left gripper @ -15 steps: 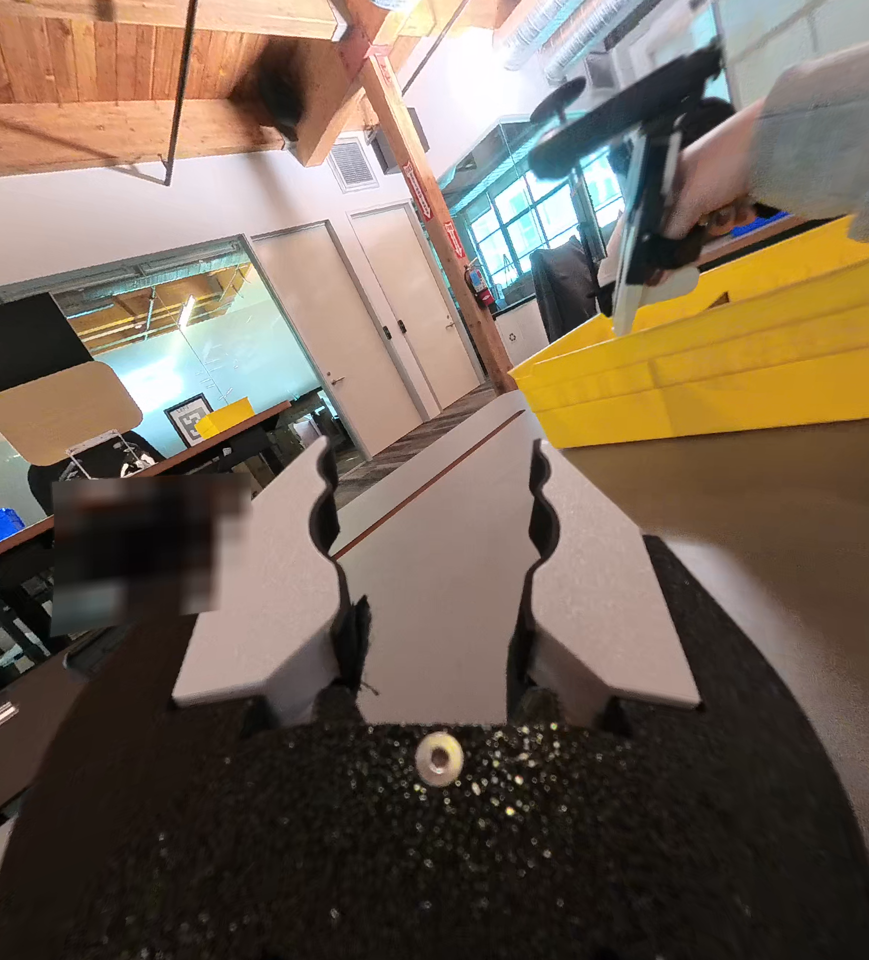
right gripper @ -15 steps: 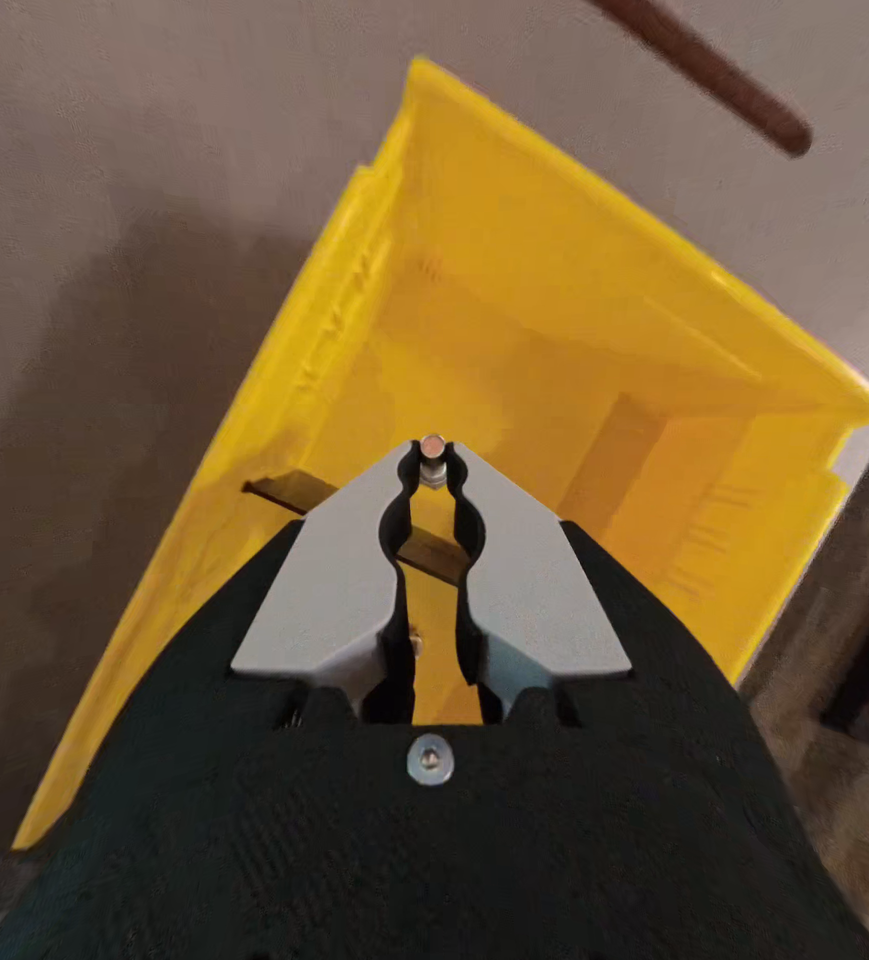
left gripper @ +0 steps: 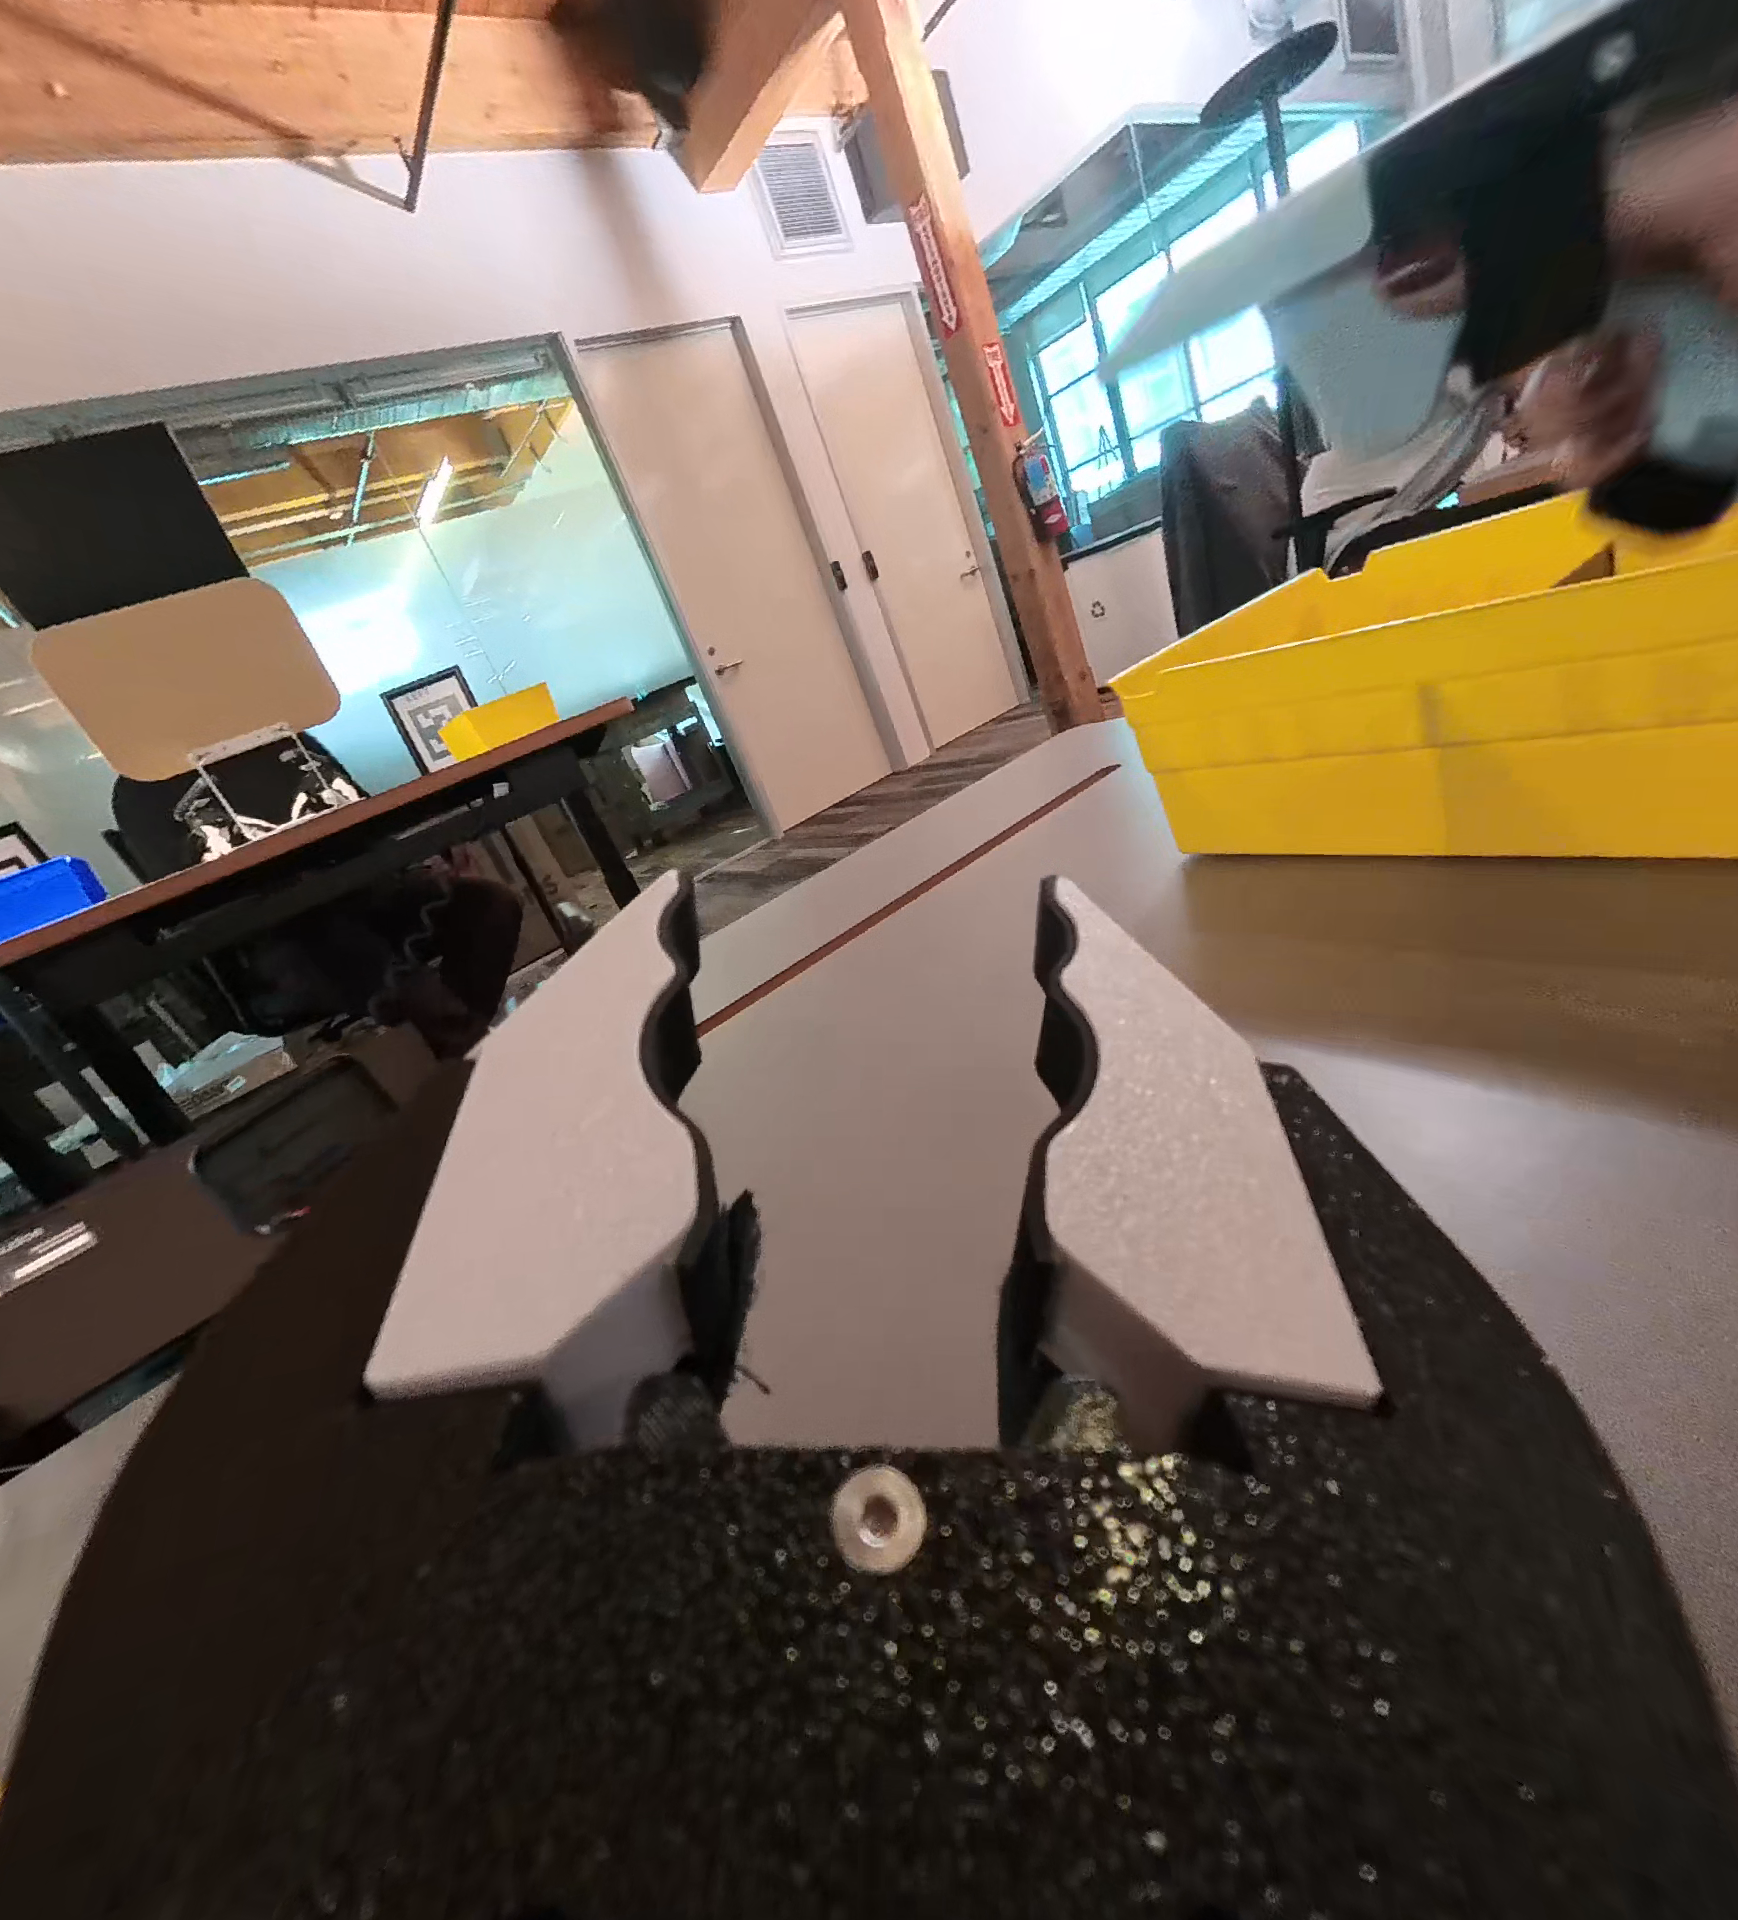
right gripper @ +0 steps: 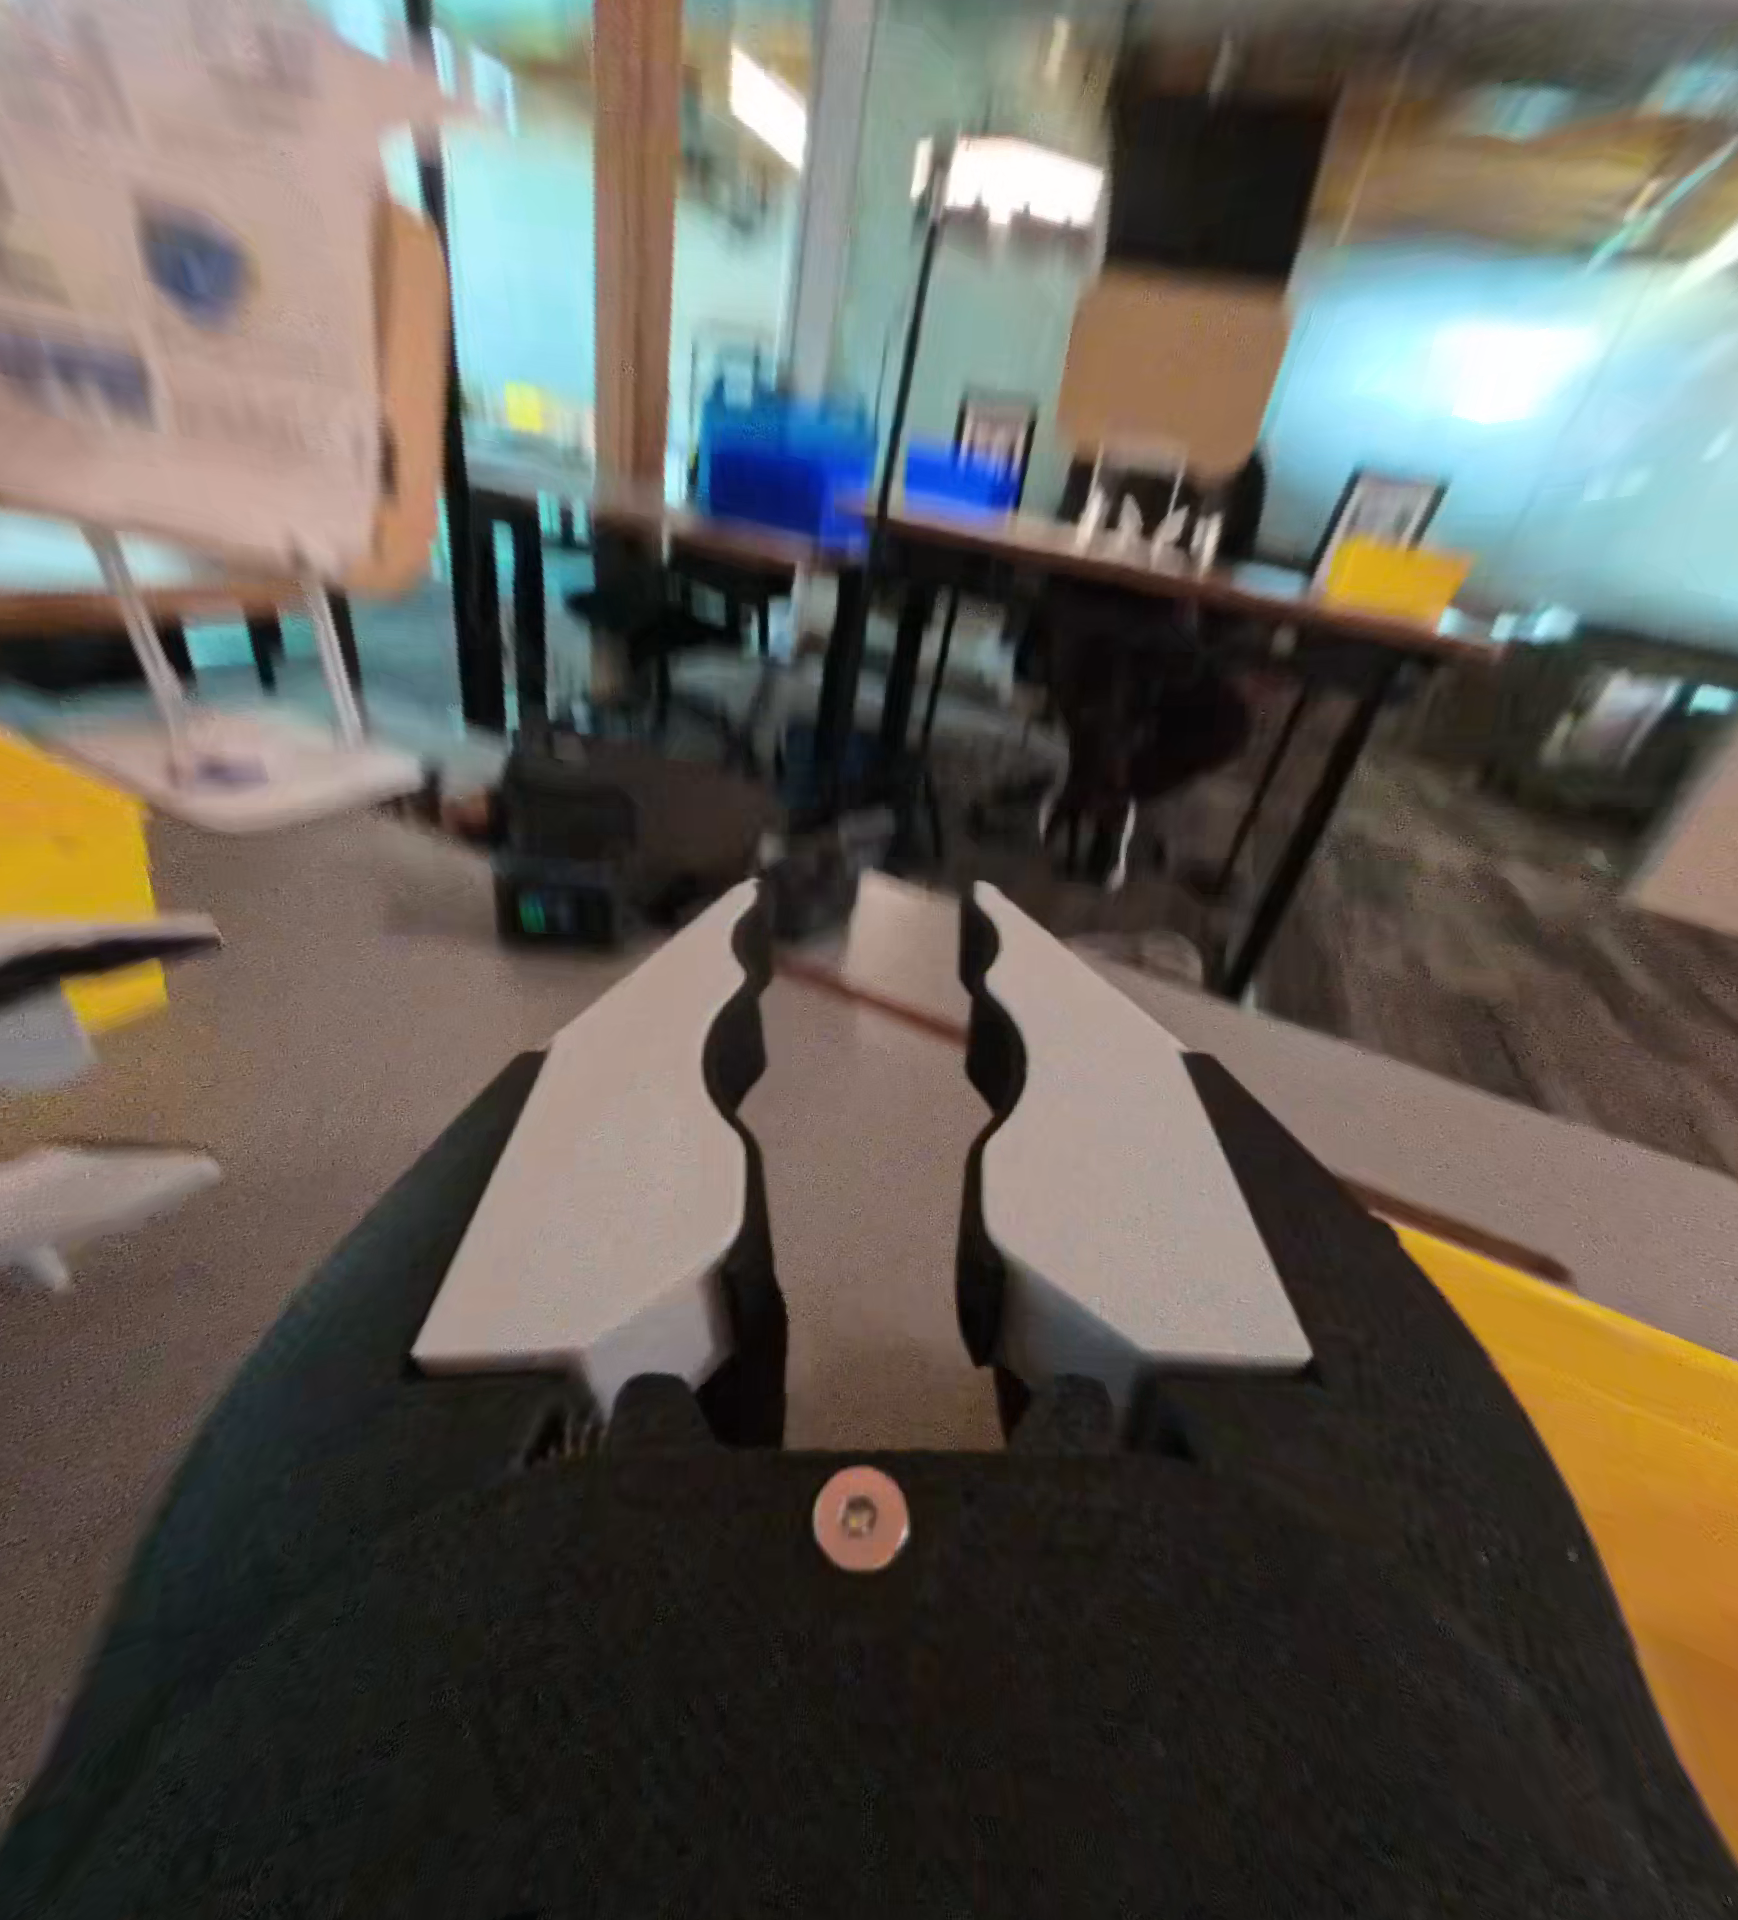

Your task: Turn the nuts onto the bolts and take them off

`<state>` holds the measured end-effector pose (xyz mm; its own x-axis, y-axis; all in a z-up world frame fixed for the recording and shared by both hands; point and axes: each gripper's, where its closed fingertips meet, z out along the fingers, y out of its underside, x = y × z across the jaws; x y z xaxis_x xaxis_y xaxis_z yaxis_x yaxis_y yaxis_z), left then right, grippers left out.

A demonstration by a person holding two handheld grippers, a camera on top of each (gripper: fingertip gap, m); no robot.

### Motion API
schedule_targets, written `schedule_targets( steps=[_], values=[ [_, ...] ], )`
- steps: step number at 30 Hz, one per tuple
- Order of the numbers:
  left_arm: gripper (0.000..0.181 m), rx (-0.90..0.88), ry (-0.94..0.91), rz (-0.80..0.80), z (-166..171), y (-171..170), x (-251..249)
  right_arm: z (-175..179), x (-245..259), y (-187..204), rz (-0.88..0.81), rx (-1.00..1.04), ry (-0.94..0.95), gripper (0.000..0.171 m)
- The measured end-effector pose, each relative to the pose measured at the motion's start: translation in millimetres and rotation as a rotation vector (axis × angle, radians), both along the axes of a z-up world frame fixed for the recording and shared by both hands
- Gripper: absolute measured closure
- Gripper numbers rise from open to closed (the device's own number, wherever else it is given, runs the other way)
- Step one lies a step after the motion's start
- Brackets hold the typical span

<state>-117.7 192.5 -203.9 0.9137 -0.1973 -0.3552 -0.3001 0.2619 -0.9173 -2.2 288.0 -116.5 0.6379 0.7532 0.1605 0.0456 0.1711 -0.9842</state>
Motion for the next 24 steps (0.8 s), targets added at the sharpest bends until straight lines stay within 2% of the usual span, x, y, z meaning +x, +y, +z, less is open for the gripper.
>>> schedule_targets(
  steps=[1, 2, 5, 8, 10, 14, 16, 18, 20, 21, 22, 23, 24],
  values=[
    [0.118, 0.0, -0.011, 0.004, 0.3, -0.2, -2.6, 2.7, -8.7, -12.6, 0.021, 0.072, 0.187, 0.153],
    [0.118, -0.005, -0.02, 0.007, 0.1, -0.3, -4.7, -8.1, -18.3, -20.7, 0.049, 0.129, 0.289, 0.155],
    [0.122, -0.017, -0.021, 0.021, -1.8, -1.2, -9.3, -67.1, -51.6, -19.8, 0.063, 0.183, 0.188, 0.155],
    [0.125, -0.009, -0.017, 0.012, 3.1, -5.8, -8.8, -83.9, -68.3, -29.7, 0.149, 0.187, 0.091, 0.161],
    [0.13, 0.011, 0.024, 0.029, 14.2, -13.1, -7.7, -90.3, -68.7, -25.5, 0.124, 0.191, 0.054, 0.165],
    [0.138, 0.08, -0.005, 0.125, 90.2, -55.9, -20.7, -94.3, -73.8, -28.1, 0.138, 0.198, 0.02, 0.166],
    [0.144, 0.048, -0.144, 0.098, 123.5, -80.3, -45.9, -96.4, -77.1, -29.1, 0.144, 0.201, 0.001, 0.166],
    [0.147, -0.005, -0.333, 0.055, 137.5, -97.3, -88.1, -97.8, -79.0, -29.0, 0.147, 0.199, -0.008, 0.166],
    [0.156, -0.169, -0.458, 0.217, 113.3, -101.8, -157.1, -98.5, -80.4, -30.2, 0.162, 0.192, -0.007, 0.167],
    [0.157, -0.314, -0.5, 0.312, 87.5, -103.8, -188.9, -98.5, -80.4, -30.2, 0.165, 0.188, -0.004, 0.167],
    [0.168, -0.496, -0.541, 0.364, 55.9, -107.0, -210.0, -98.8, -80.5, -30.3, 0.17, 0.183, -0.002, 0.167],
    [0.181, -0.699, -0.61, 0.349, 23.7, -112.0, -217.6, -99.2, -80.7, -30.2, 0.173, 0.177, -0.002, 0.167],
    [0.177, -0.846, -0.706, 0.363, -2.7, -116.9, -225.7, -99.6, -80.7, -29.8, 0.174, 0.173, -0.001, 0.167]
  ],
)
